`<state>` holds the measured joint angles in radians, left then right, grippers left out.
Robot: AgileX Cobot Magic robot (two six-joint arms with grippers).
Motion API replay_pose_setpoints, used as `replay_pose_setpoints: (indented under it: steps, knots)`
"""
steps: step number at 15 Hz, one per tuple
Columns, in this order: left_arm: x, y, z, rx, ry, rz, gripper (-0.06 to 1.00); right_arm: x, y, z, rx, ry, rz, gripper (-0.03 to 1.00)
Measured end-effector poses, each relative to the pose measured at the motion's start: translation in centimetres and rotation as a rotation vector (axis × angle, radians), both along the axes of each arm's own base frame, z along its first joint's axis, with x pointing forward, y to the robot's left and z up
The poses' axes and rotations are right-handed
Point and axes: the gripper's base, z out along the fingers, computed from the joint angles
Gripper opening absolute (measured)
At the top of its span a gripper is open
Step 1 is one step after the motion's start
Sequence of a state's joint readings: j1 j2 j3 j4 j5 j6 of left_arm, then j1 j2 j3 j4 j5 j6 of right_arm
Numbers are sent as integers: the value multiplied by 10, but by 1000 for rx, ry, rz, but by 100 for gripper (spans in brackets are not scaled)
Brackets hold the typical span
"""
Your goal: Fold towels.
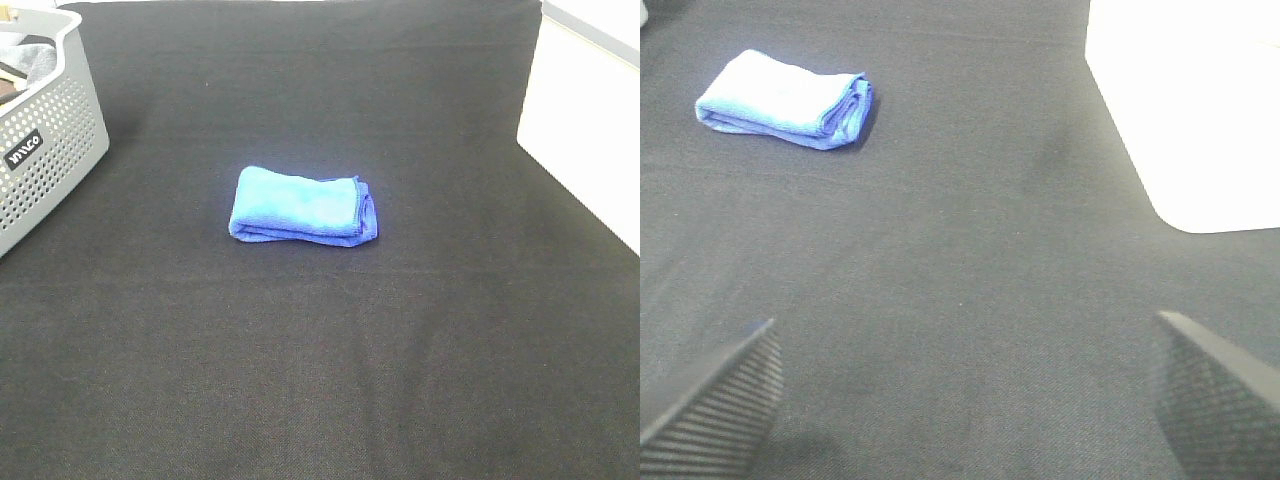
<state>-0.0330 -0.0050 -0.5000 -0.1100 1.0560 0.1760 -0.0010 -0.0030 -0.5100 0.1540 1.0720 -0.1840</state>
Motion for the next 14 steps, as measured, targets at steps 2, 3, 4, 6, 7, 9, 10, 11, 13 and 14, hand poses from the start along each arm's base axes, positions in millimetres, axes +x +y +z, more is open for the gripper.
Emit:
replay_pose_setpoints:
  steps: [2, 3, 4, 6, 7, 9, 10, 11, 13, 14]
  knots:
    - [0, 0, 0, 0, 0, 0, 66, 0, 0, 0, 0, 0, 0, 92]
    - [0, 0, 0, 0, 0, 0, 66, 0, 0, 0, 0, 0, 0, 92]
    - [0, 0, 0, 0, 0, 0, 66, 0, 0, 0, 0, 0, 0, 92]
    - [0, 0, 0, 0, 0, 0, 66, 0, 0, 0, 0, 0, 0, 92]
    - [0, 0, 0, 0, 0, 0, 66, 0, 0, 0, 0, 0, 0, 92]
    - [0, 0, 0, 0, 0, 0, 66, 0, 0, 0, 0, 0, 0, 92]
    - [0, 0, 0, 1, 0, 1, 66, 0, 0, 0, 0, 0, 0, 92]
    - [0, 0, 0, 1, 0, 1, 66, 0, 0, 0, 0, 0, 0, 92]
    - [0, 0, 0, 1, 0, 1, 66, 0, 0, 0, 0, 0, 0, 92]
    - [0, 0, 0, 1, 0, 1, 66, 0, 0, 0, 0, 0, 0, 92]
